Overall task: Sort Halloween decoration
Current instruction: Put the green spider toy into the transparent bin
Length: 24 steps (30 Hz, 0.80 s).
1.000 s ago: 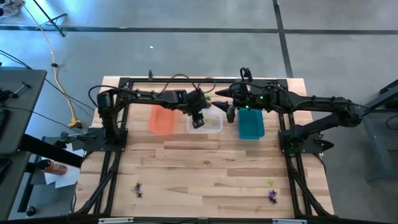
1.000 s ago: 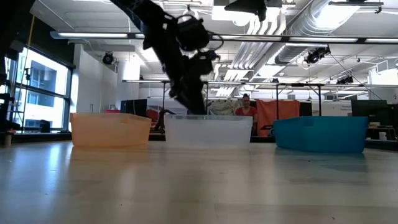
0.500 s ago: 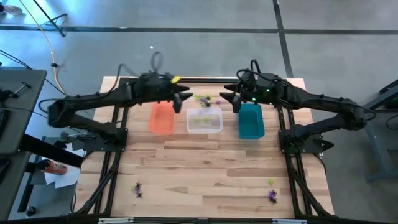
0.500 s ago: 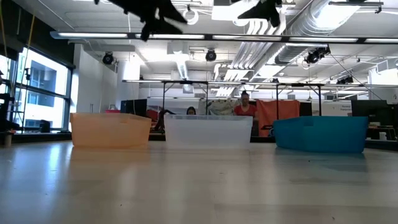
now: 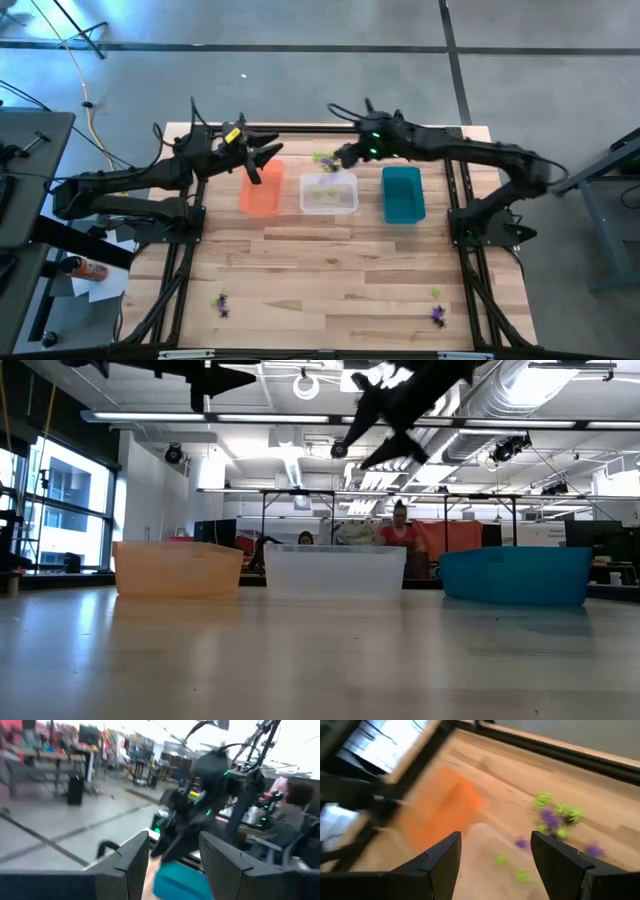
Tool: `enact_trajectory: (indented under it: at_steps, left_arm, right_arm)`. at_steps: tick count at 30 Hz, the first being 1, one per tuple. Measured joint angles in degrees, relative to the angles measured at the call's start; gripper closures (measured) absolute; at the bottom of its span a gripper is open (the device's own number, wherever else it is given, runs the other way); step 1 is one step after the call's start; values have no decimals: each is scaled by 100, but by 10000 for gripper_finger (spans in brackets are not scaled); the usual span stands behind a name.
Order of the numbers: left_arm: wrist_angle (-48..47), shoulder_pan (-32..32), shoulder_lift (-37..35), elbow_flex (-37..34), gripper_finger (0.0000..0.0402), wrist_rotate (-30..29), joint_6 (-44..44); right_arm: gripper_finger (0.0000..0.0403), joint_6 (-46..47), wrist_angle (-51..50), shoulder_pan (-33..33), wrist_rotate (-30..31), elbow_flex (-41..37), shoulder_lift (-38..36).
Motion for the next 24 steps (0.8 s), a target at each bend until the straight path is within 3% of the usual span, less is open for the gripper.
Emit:
enact_trajectory:
  at_steps: [9, 13, 24]
  left_arm:
    - [-197, 169, -19, 0, 243, 71, 564]
    - [-289, 169, -17, 0, 243, 71, 569]
    - [-366, 167, 18, 0, 243, 45, 571]
  right_arm:
    - [167, 188, -2079, -957, -297, 1858, 2319]
    - [167, 327, -2338, -1255, -407, 2535, 3044]
    - [167, 307, -2951, -1752, -1512, 3793, 4493]
